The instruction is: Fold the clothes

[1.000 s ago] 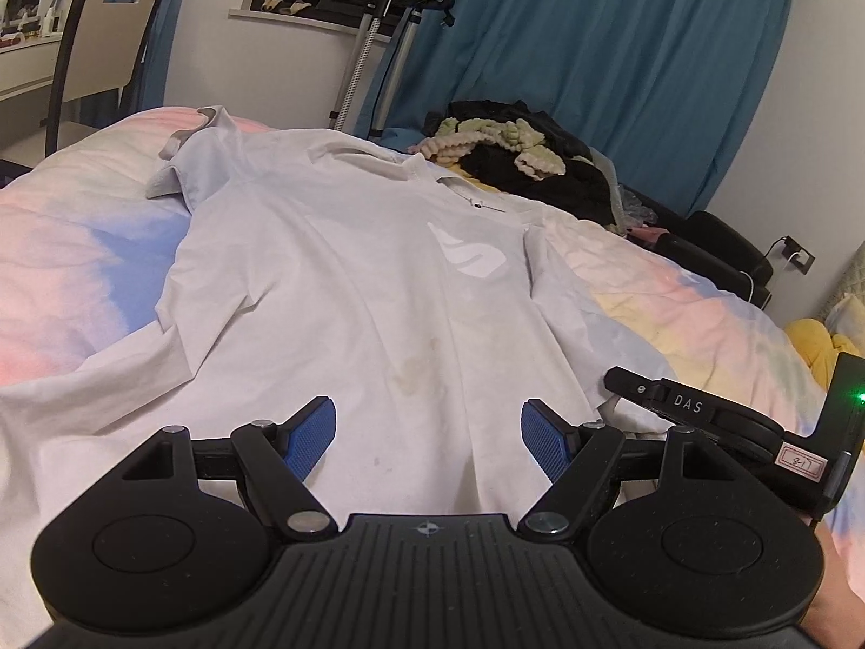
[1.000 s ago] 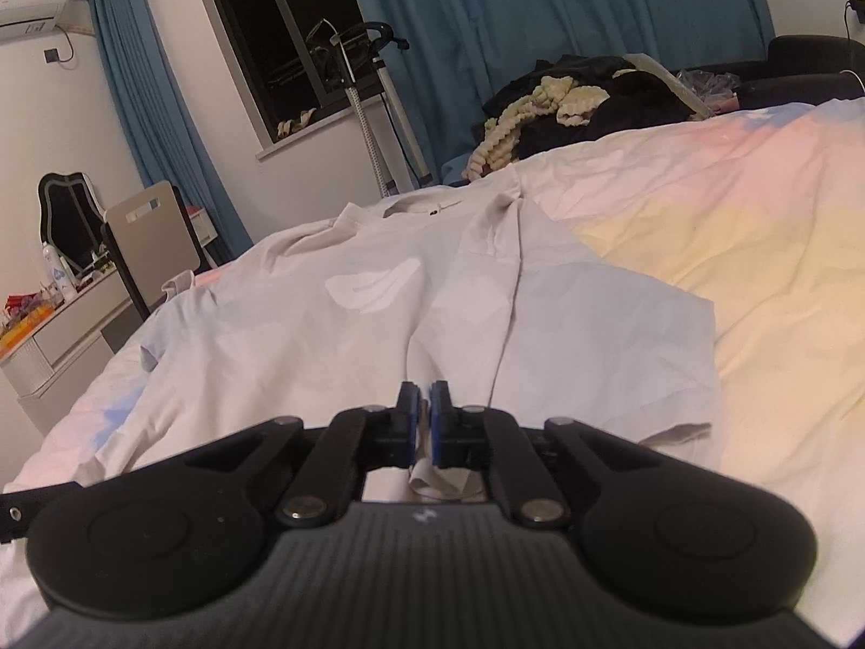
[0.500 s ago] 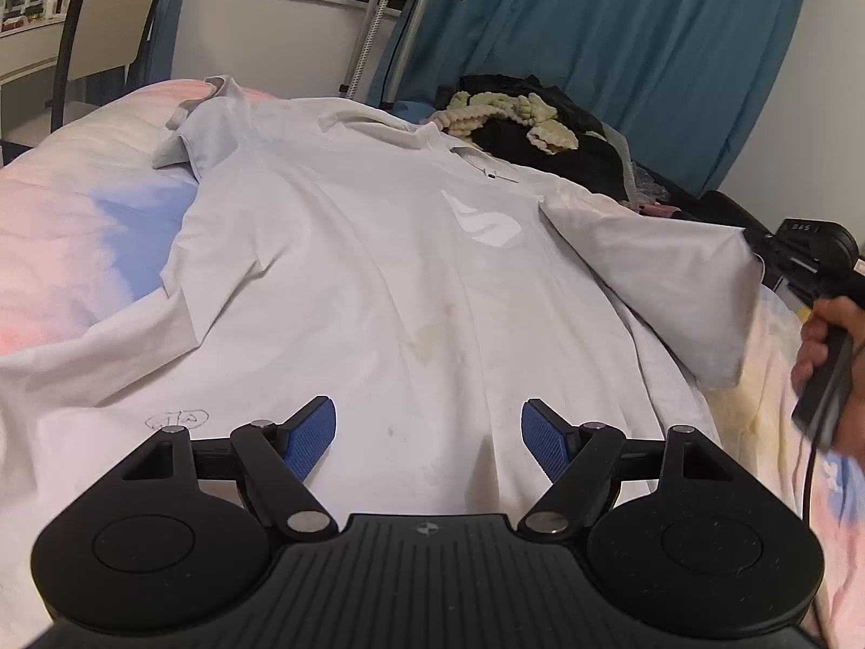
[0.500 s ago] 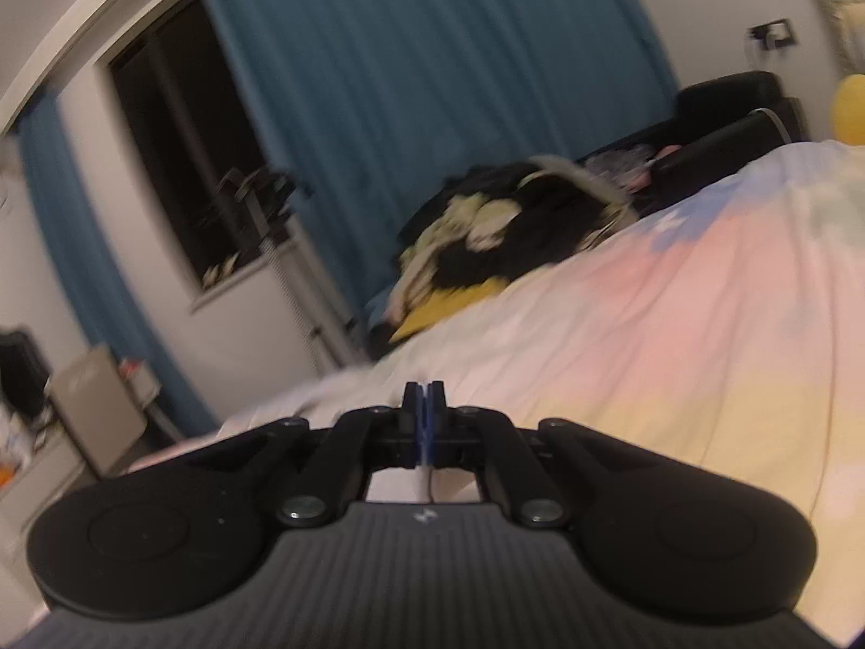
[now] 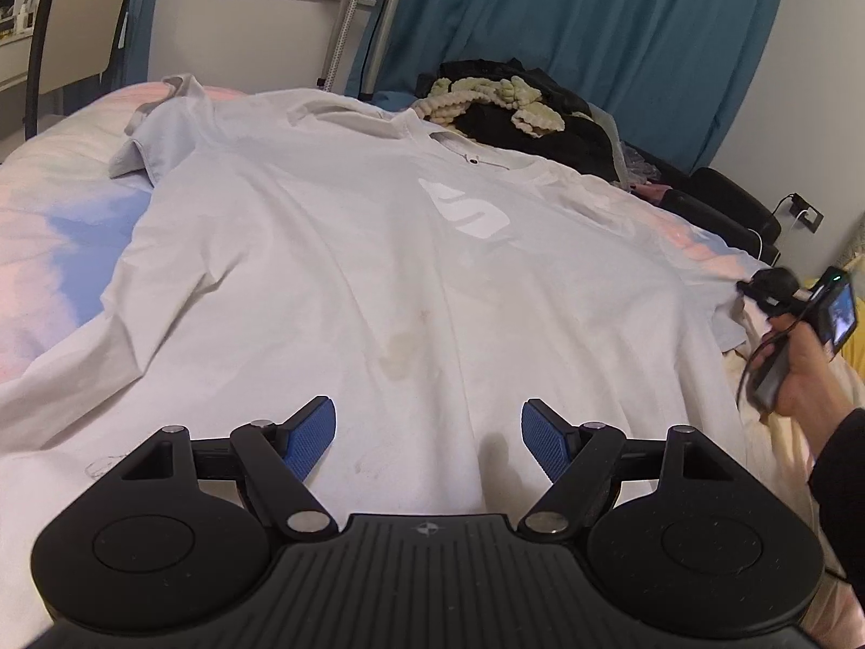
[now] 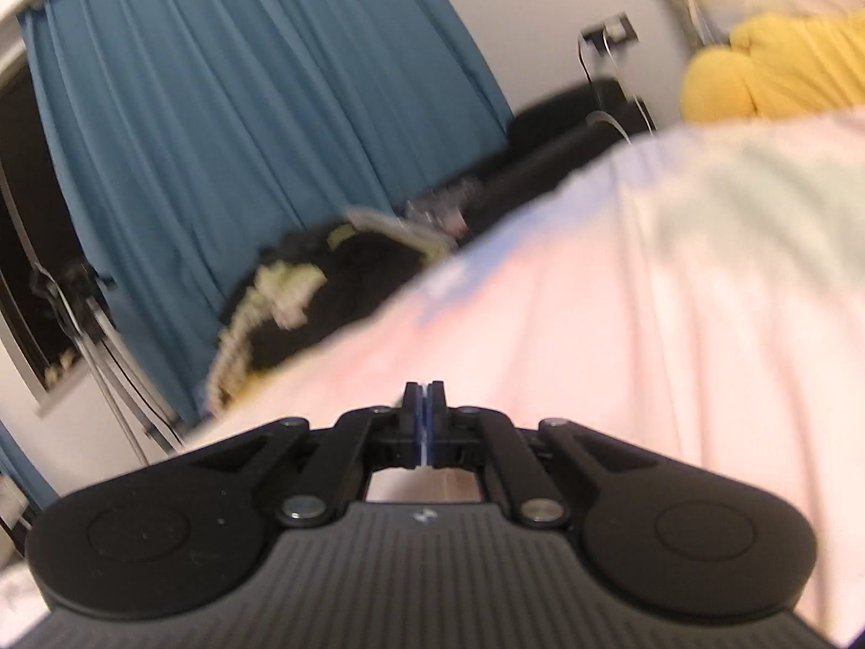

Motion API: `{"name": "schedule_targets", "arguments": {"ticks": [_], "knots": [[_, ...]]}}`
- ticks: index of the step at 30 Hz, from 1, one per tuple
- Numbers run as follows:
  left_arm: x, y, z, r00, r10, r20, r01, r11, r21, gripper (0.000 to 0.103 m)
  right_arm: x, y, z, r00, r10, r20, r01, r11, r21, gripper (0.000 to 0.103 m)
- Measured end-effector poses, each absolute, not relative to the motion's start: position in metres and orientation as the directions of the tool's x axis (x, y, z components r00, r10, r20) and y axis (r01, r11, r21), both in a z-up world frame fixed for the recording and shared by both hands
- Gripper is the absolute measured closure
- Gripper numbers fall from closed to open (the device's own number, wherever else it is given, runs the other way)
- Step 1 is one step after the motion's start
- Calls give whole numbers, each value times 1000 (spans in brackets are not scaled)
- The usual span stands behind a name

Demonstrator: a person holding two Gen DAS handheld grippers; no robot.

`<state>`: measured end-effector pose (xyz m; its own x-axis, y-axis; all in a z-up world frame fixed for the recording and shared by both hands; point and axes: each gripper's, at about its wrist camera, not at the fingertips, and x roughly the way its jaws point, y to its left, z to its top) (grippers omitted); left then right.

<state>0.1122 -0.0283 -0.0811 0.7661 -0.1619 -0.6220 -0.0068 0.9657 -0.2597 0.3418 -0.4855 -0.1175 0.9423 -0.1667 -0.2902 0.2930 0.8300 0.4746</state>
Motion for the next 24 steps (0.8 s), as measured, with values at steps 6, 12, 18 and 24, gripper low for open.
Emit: {"name": "schedule_targets", "arguments": {"ticks": [6,12,18,24], "knots": [[121,-25,-86,759,-156,-633,-9,968,-249,24,357,-481,-152,919,-160,-361,317,844,432,74],[118,1,-77,763,-164,-625,-36,955,-294,24,324,-456,-119,924,-120,-363,272,874,403,44],[102,44,-53,812,-133,-568,-110,922,-372,24,254,-417,-68,936,0,-352,150,905,398,41],[69,63,-24,851,-40,-523,-128,951,-282,24,165,-350,-39,910,218,-352,-46,899,436,41]]}}
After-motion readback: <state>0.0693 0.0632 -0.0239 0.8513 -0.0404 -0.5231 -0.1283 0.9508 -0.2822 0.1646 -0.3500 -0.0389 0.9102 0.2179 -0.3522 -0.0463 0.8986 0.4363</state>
